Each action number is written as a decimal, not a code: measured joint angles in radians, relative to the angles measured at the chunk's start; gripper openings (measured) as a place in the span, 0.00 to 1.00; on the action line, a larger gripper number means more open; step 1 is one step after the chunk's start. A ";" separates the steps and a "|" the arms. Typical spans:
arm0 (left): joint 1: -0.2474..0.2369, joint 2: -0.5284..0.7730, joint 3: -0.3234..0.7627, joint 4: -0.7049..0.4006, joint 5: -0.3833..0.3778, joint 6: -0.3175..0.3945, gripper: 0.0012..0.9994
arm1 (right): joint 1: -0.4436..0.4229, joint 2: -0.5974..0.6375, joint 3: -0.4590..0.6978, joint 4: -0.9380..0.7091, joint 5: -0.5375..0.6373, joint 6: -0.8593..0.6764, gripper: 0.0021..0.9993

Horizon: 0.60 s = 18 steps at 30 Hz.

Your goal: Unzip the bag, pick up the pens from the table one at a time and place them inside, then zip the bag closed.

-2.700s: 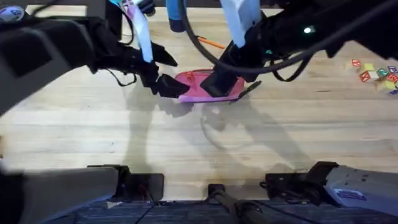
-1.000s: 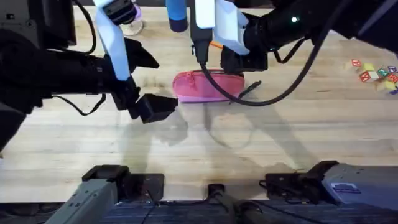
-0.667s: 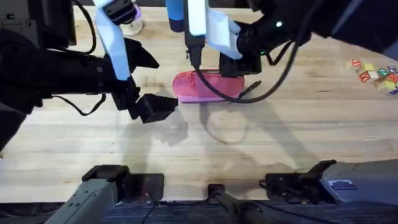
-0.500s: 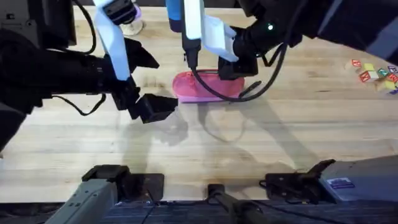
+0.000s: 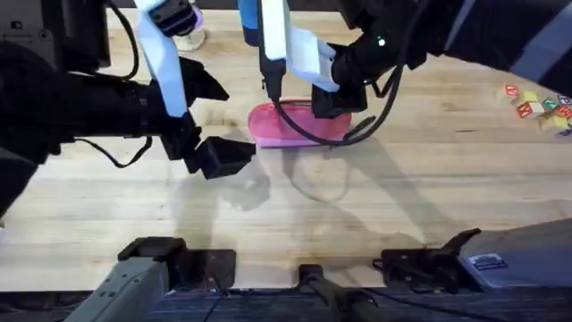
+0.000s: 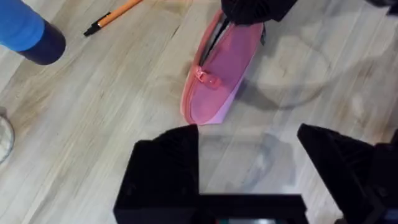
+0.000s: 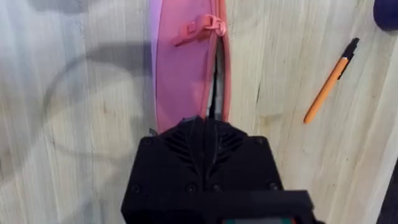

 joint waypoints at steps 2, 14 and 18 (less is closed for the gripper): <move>0.000 0.000 0.000 0.000 0.000 0.000 0.99 | 0.000 0.007 0.000 0.000 -0.002 0.000 0.03; 0.000 0.000 0.000 0.000 0.000 0.000 0.99 | 0.000 0.136 0.000 0.037 -0.007 0.000 0.03; 0.000 0.000 0.000 0.000 0.000 0.000 0.99 | 0.000 0.182 0.003 0.054 -0.012 0.000 0.03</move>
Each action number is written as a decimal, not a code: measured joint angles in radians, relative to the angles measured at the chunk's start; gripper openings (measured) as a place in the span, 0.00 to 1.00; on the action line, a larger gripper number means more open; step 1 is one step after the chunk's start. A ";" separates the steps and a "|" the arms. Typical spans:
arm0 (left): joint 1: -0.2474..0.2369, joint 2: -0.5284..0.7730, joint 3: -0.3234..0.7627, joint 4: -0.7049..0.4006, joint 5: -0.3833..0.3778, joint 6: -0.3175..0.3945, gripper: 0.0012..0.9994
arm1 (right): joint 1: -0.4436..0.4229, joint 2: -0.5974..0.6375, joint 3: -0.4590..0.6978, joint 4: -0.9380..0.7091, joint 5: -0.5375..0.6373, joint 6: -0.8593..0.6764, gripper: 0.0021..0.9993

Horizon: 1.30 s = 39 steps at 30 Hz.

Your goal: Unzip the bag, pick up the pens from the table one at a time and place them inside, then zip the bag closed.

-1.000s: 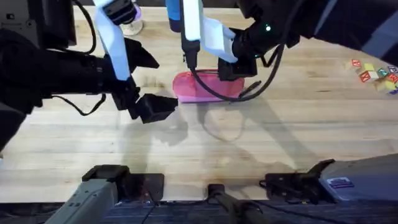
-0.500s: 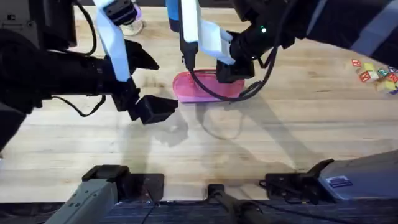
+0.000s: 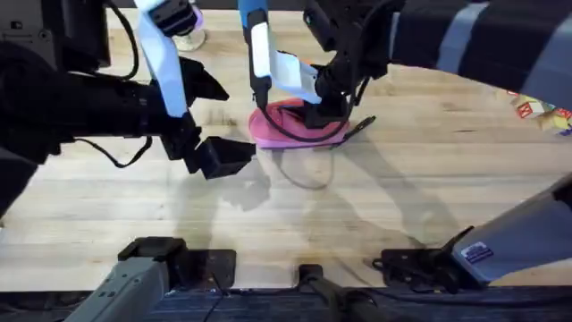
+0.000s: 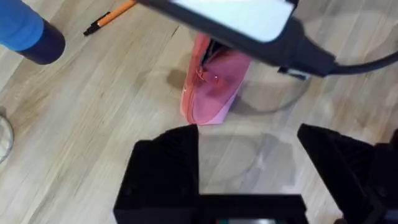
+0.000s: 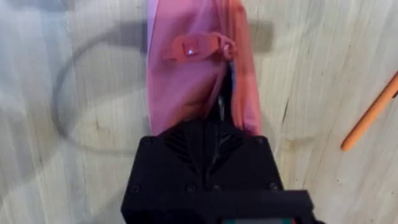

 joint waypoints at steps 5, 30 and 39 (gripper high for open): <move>0.000 0.000 0.000 0.000 0.000 0.000 0.99 | 0.000 0.008 0.005 0.002 -0.002 0.000 0.03; 0.000 0.000 0.000 0.000 0.000 0.000 0.99 | -0.002 0.016 0.006 -0.006 -0.002 0.031 1.00; 0.000 0.000 0.000 0.000 0.000 0.000 0.99 | -0.001 -0.053 0.008 -0.087 0.001 0.046 1.00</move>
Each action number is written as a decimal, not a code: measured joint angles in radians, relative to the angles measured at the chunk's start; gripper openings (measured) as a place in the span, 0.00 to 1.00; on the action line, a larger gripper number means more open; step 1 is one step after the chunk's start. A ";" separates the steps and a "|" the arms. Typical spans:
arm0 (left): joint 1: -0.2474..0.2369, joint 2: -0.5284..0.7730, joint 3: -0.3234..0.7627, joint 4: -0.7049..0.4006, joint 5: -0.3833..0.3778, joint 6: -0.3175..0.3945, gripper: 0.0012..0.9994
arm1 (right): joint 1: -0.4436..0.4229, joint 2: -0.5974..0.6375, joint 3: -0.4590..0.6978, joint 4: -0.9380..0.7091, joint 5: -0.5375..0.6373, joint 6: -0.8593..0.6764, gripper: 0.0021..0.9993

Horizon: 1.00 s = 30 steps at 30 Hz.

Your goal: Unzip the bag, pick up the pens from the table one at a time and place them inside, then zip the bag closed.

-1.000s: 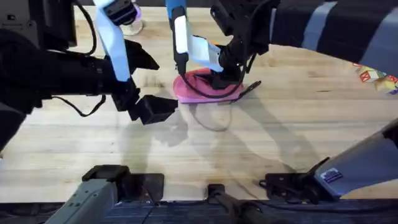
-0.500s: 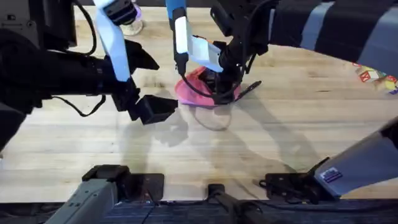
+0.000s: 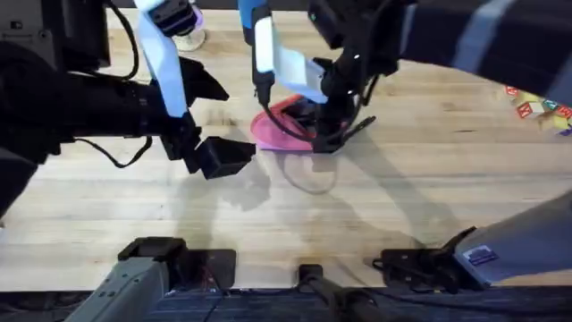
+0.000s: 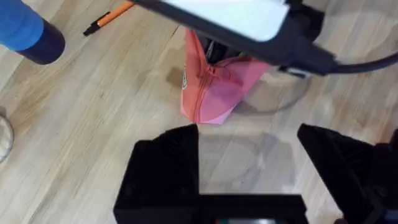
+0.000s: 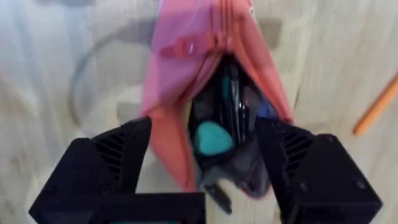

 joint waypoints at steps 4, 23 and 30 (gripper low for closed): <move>0.000 0.000 0.000 0.000 0.000 0.000 0.99 | 0.000 -0.088 0.000 -0.037 0.031 0.008 1.00; 0.000 0.000 0.000 0.000 0.000 0.000 0.99 | -0.075 -0.262 0.000 -0.156 0.151 0.037 1.00; 0.000 0.000 0.000 0.000 0.000 0.000 0.99 | -0.175 -0.262 0.000 -0.133 0.159 0.037 1.00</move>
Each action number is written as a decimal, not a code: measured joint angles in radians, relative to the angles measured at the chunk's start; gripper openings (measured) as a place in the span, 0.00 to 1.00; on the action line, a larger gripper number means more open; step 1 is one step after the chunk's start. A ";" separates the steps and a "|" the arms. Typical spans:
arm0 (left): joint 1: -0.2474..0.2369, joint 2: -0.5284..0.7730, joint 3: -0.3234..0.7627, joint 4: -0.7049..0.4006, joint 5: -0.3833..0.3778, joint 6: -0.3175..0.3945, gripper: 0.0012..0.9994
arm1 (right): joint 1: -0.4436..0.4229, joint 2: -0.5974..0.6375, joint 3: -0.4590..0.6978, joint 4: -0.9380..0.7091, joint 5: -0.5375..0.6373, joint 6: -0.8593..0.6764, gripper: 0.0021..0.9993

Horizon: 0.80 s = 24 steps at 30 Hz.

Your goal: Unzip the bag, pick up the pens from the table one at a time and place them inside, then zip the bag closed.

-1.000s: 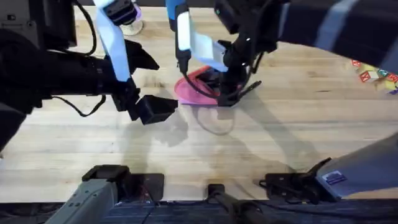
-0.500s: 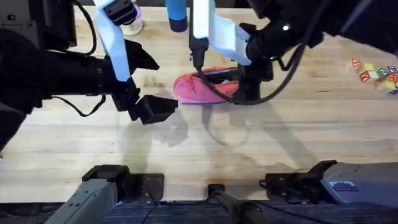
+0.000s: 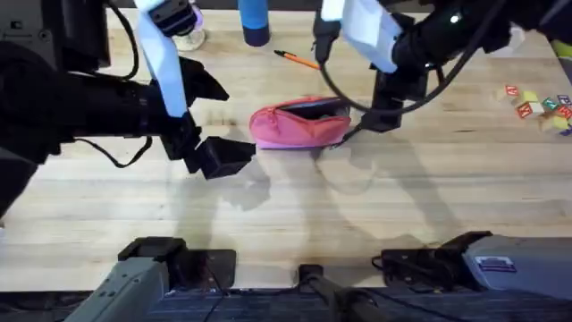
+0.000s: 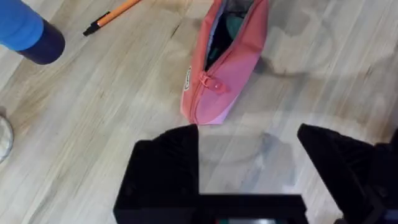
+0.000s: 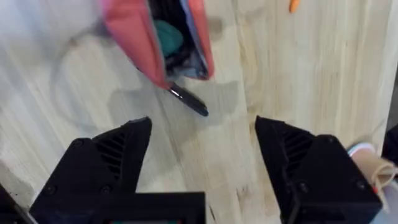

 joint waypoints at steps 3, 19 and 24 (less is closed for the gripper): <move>0.000 0.000 0.000 0.000 0.000 0.000 0.99 | -0.039 0.000 0.000 -0.009 -0.014 -0.004 1.00; 0.000 0.000 0.000 0.000 0.000 0.000 0.99 | -0.134 0.000 -0.023 -0.072 -0.074 -0.374 1.00; 0.000 0.000 0.000 0.000 0.000 0.000 0.99 | -0.134 0.000 -0.024 -0.089 -0.073 -0.397 1.00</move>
